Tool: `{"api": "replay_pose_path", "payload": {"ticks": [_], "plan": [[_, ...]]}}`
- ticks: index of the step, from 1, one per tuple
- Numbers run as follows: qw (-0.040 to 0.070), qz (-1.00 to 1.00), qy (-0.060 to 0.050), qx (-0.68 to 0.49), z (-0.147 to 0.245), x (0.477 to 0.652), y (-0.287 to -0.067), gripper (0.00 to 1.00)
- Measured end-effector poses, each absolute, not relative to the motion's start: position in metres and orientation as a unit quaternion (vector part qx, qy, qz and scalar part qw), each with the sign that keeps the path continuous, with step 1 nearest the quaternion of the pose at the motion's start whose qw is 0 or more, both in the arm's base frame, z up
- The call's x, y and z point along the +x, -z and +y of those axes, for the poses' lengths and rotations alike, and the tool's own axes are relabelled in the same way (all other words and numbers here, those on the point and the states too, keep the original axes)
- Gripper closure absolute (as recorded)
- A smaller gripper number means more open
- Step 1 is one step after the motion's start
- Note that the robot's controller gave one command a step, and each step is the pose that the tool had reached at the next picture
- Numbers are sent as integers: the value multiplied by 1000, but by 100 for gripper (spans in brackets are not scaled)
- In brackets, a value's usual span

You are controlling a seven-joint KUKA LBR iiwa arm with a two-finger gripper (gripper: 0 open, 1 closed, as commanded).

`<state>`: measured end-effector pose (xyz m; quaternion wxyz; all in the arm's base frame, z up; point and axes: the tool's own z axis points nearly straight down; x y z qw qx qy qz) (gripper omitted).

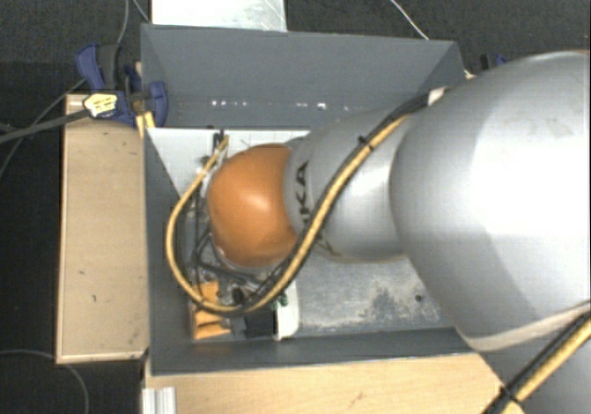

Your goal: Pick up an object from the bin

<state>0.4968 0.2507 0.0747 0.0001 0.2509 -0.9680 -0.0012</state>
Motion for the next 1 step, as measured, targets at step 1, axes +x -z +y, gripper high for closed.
{"api": "replay_pose_path", "payload": {"ticks": [1], "plan": [[0, -968, 1, 250, 251, 497, -75, 100]]}}
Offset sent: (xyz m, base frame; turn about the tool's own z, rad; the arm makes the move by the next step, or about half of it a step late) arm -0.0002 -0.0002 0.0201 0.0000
